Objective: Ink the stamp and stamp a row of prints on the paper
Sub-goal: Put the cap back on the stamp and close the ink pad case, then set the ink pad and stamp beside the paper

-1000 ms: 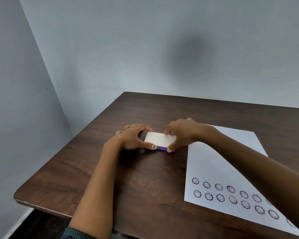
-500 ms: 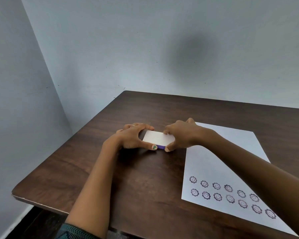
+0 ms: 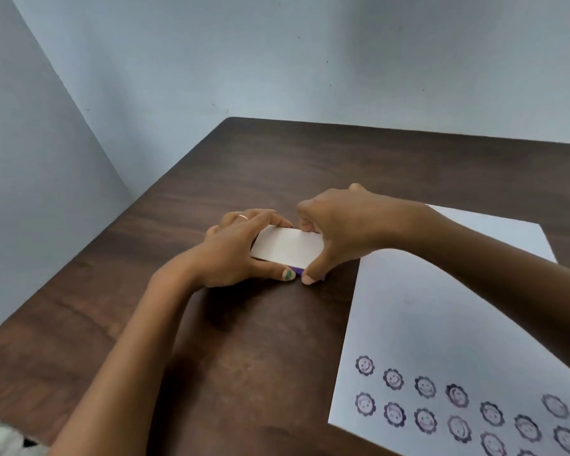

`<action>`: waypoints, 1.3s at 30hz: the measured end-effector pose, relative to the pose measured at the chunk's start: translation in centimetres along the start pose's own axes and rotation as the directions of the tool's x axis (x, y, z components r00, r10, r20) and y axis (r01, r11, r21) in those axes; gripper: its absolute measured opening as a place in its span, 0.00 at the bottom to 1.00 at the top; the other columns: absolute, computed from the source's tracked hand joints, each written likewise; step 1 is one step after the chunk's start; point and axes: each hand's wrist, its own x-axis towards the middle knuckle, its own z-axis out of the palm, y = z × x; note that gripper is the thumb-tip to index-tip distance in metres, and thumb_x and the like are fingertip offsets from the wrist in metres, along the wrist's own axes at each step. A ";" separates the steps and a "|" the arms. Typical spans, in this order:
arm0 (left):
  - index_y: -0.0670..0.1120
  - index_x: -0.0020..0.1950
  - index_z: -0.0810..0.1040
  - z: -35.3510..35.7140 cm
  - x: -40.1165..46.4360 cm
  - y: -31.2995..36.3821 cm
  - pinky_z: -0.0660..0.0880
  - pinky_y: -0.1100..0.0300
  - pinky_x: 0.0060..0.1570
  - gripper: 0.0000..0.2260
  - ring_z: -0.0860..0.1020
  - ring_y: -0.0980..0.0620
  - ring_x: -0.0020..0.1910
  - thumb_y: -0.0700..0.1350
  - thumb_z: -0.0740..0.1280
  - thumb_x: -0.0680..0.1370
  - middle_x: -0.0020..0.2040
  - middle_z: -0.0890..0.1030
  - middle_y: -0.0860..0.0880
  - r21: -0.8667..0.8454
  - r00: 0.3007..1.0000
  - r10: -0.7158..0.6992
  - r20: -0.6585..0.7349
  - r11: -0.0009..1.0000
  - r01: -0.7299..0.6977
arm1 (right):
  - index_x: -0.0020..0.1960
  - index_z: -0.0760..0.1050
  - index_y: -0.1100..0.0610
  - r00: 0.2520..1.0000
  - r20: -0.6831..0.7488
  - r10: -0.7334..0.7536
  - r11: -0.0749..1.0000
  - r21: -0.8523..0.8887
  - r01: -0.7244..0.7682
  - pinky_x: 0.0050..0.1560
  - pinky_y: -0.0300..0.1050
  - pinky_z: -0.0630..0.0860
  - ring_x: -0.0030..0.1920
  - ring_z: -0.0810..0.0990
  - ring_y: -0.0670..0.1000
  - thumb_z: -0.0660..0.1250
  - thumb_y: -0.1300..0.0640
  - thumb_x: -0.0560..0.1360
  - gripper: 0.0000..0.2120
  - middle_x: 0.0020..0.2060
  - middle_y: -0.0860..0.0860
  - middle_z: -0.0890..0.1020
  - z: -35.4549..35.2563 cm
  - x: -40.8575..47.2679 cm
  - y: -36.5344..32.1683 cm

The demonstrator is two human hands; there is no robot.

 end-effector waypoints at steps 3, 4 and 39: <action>0.65 0.64 0.65 0.2 -0.6 -0.1 0.52 0.53 0.69 0.30 0.51 0.61 0.71 0.60 0.74 0.66 0.72 0.59 0.62 -0.105 1.000 -0.009 -0.011 0.994 0.008 | 0.55 0.70 0.53 0.999 0.032 -0.019 0.999 0.028 0.018 0.49 0.50 0.60 0.45 0.71 0.50 0.72 0.36 0.60 0.32 0.45 0.48 0.75 -0.2 0.1 -0.2; 0.64 0.64 0.65 0.2 -0.7 -0.1 0.50 0.53 0.71 0.30 0.50 0.61 0.73 0.59 0.74 0.65 0.73 0.59 0.61 -0.122 1.000 -0.017 -0.022 0.992 0.015 | 0.55 0.69 0.53 0.999 0.046 -0.020 0.999 0.030 0.019 0.49 0.51 0.61 0.46 0.72 0.50 0.73 0.36 0.61 0.31 0.46 0.49 0.76 -0.3 0.0 -0.4; 0.59 0.71 0.63 -0.4 -0.3 3.7 0.52 0.49 0.70 0.34 0.51 0.48 0.76 0.63 0.70 0.67 0.76 0.58 0.54 0.044 0.991 -0.104 0.085 0.994 0.100 | 0.75 0.47 0.51 0.638 0.001 0.770 0.597 0.352 -0.721 0.74 0.60 0.47 0.76 0.49 0.59 0.36 0.36 0.74 0.34 0.77 0.54 0.51 5.5 -10.2 -1.7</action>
